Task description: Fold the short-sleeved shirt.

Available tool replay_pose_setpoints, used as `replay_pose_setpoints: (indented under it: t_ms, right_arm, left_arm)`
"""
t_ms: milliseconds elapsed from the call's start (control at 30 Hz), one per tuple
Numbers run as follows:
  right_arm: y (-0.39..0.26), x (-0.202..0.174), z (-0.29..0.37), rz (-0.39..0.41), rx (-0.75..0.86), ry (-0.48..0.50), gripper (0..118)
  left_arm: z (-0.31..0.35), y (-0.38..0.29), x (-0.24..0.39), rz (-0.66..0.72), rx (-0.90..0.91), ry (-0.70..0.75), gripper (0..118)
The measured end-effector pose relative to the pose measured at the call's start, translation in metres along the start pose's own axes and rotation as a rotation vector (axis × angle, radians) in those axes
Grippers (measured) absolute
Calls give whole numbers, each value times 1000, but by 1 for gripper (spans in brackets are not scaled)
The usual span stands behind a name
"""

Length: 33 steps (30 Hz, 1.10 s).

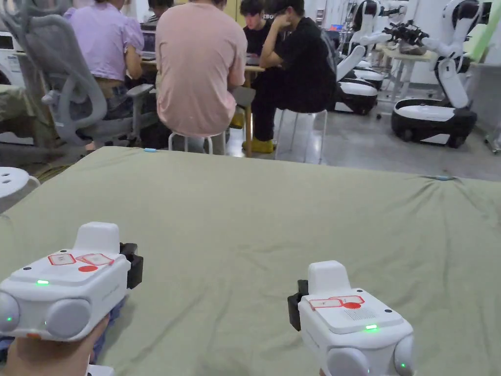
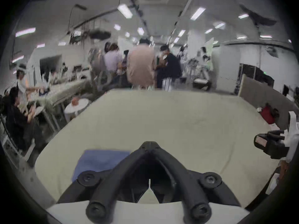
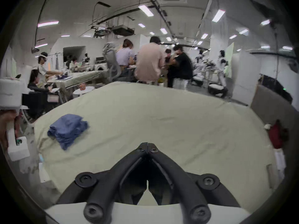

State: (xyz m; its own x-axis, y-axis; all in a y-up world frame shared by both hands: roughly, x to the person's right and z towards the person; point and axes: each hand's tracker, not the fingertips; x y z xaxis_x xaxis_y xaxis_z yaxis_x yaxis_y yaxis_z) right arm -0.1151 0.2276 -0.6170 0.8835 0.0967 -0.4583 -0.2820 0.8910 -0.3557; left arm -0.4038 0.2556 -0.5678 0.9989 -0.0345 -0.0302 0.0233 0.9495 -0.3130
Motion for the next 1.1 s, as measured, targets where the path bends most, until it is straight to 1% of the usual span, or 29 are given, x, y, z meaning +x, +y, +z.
replay_pose_setpoints:
  t_ms: [33,67,133,167,200,233,267,300,367,433,500,533,567,600,700,733,767,800,833,867,900,933,1100]
  right_arm:
    - [-1,24,11,-6,13,-45,0]
    - [-5,44,32,-7,30,-80,0]
    - [-4,84,60,17,74,-143,0]
    - [-3,99,71,21,97,-173,0]
    - [-4,113,93,14,132,-200,0]
    - [-4,125,108,-9,167,-206,0]
    - [-3,136,121,-32,194,-212,0]
    - [-2,144,133,-37,229,-218,0]
    - [-4,151,159,-39,308,-218,0]
    - [-10,153,181,-29,343,-220,0]
    - [-14,153,189,-38,349,-219,0]
    - [-18,149,195,-56,346,-213,0]
    - [-22,146,200,-57,344,-212,0]
    - [-18,150,187,-57,338,-211,0]
    - [-25,139,193,-48,334,-218,1]
    - [-29,134,198,-51,335,-218,4]
    - [-31,130,202,-53,341,-220,19]
    - [-32,126,205,-56,344,-217,39]
    - [-33,123,208,-56,342,-213,66]
    - [-22,144,175,-57,326,-216,97]
    - [-21,145,172,-50,324,-207,113]
    - [-23,143,174,-47,335,-195,118]
    - [-18,146,167,-71,342,-214,118]
  left_arm:
    - [-4,3,15,-11,44,5,0]
    - [-4,9,36,4,51,-3,0]
    - [0,22,74,33,104,-33,0]
    - [1,27,88,17,132,-36,0]
    - [4,32,108,-27,173,-19,0]
    - [7,37,123,-53,200,19,0]
    - [10,42,135,-41,210,21,0]
    - [15,48,144,-4,225,-10,0]
    - [25,55,156,44,244,-48,0]
    - [39,60,169,12,247,-23,0]
    - [51,56,172,-5,269,-12,0]
    - [56,54,171,-14,278,-15,0]
    - [59,52,173,-19,276,-8,0]
    - [61,51,171,-20,274,0,0]
    - [61,50,167,-20,262,-3,1]
    - [61,50,166,-19,261,-8,11]
    - [61,50,167,-16,262,-8,36]
    - [61,50,166,-14,268,-18,63]
    - [62,51,169,-13,277,-24,85]
    - [63,51,171,-20,287,-21,106]
    - [64,51,174,-36,305,-9,115]
    - [64,52,176,-53,314,7,118]
    - [67,56,178,-46,322,-22,118]
